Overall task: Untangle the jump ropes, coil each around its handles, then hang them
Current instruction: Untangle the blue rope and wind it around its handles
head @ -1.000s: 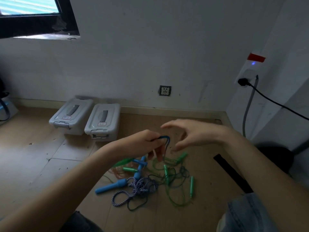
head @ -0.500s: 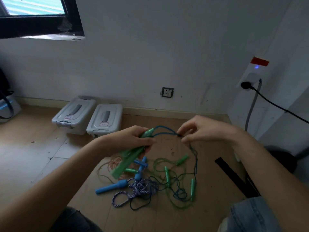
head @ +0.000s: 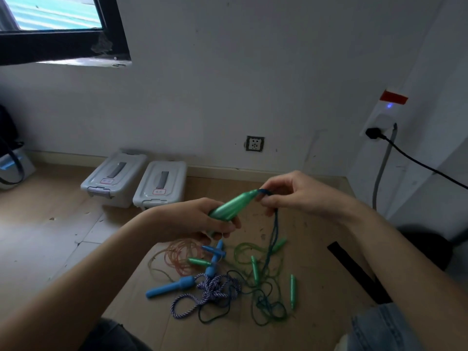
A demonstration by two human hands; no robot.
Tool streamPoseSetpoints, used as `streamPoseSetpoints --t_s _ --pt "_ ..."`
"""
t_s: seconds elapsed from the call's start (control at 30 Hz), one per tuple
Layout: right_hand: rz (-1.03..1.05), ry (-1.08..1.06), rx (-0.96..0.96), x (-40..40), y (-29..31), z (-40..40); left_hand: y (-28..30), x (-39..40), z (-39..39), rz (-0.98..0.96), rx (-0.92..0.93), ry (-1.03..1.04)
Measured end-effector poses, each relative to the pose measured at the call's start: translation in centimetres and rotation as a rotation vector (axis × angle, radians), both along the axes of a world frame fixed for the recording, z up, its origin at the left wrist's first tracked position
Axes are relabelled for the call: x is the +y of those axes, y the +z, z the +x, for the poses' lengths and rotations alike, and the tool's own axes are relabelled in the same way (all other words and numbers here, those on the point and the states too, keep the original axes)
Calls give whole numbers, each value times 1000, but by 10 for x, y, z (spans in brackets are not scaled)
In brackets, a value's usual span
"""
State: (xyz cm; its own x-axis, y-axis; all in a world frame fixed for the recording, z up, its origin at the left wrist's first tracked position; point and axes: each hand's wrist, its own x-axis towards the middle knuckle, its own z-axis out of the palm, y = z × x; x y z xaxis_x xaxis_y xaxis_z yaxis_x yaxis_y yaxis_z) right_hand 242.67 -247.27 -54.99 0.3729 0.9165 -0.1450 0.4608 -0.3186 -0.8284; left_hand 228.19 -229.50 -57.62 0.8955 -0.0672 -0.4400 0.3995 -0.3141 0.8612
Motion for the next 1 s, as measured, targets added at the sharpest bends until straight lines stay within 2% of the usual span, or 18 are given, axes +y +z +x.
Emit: streamPoseSetpoints --t_s 0.13,0.23,0.33,0.47,0.63,0.73,0.8,1.0 --pt "79 -24 29 2 3 -3 0 2 0 -38 1 17" --pt "35 13 -90 4 1 -10 -2 1 0 -19 -27 22" --pt "-15 -58 -298 10 -7 -8 -3 -1 3 -16 -148 75" --pt "-118 -24 -316 6 -11 -5 -9 0 4 106 -155 91" --pt "-302 67 -625 1 -20 -10 -18 0 5 308 -54 10" --pt "-490 251 -933 9 -41 -38 -32 -17 10 529 -5 -126" --pt "-570 408 -1040 14 -53 -63 -45 -32 12 608 45 -223" --pt "-547 615 -989 15 -43 -67 -62 -43 3 360 307 -283"
